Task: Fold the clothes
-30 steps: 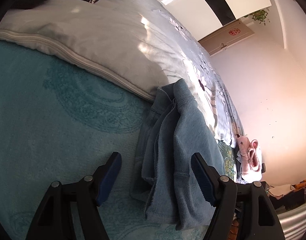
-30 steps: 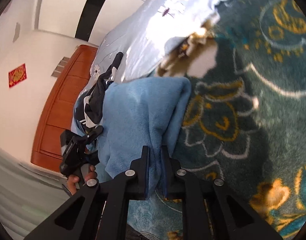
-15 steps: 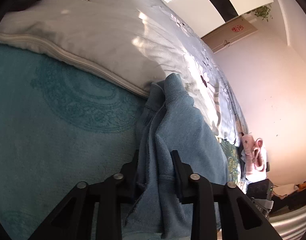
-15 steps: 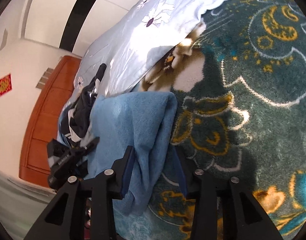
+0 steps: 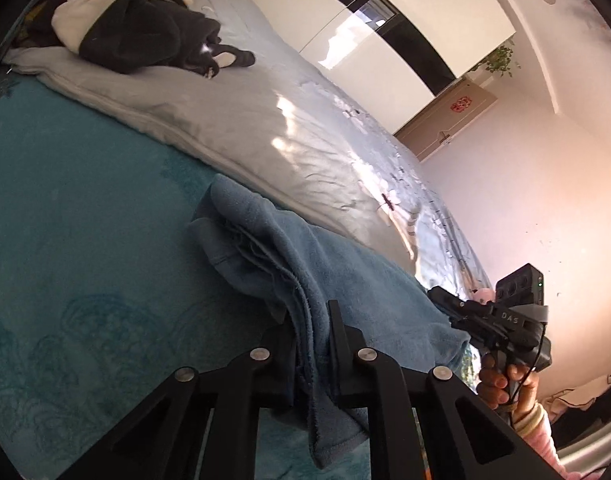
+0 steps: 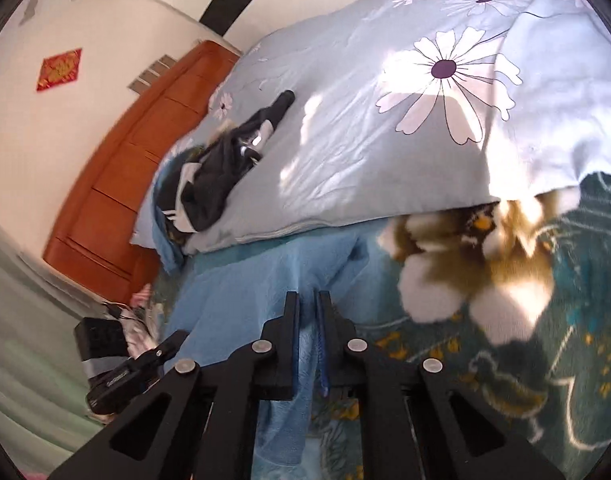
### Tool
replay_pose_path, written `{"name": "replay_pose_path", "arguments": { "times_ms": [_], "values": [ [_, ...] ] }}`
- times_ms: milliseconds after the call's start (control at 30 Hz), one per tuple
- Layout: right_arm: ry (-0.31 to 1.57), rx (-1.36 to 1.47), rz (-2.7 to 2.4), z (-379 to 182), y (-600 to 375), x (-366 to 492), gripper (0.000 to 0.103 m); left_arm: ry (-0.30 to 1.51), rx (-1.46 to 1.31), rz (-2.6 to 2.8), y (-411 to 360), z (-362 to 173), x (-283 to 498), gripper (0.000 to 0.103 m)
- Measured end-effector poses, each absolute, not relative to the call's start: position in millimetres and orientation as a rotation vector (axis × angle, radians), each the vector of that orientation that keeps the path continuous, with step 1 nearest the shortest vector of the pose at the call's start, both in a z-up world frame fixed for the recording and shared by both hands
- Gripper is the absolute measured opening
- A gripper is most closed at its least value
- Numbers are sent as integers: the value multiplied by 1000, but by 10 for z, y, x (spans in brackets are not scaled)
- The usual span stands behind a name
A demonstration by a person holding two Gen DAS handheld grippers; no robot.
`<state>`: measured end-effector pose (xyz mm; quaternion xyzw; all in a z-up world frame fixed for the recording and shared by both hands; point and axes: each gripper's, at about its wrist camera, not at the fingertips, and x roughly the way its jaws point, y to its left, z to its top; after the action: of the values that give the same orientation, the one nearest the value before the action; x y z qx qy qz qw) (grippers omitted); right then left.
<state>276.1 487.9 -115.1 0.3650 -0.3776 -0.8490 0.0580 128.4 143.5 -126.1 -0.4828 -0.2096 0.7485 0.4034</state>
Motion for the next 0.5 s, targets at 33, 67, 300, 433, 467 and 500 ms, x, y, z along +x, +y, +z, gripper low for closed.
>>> {"name": "replay_pose_path", "arguments": {
  "times_ms": [33, 67, 300, 433, 467, 500],
  "values": [
    [-1149, 1117, -2568, -1192, 4878, 2743, 6, -538, -1231, 1892, 1411, -1292, 1290, 13],
    [-1167, 1127, -2564, -1241, 4892, 2772, 6, -547, -1243, 1894, 1386, -1323, 1296, 13],
    [-1157, 1135, -2566, -1297, 4682, 2946, 9, -547, -1271, 1973, 1235, -1318, 1387, 32],
    [-1097, 1134, -2585, -1244, 4498, 3068, 31, -530, -1188, 2019, 1178, -1045, 1547, 45],
    [-1082, 1133, -2590, -1231, 4451, 3098, 38, -528, -1172, 2006, 1178, -1005, 1583, 46],
    [-1067, 1133, -2594, -1218, 4405, 3128, 38, -508, -1176, 1996, 1204, -984, 1612, 47]
  ]
}}
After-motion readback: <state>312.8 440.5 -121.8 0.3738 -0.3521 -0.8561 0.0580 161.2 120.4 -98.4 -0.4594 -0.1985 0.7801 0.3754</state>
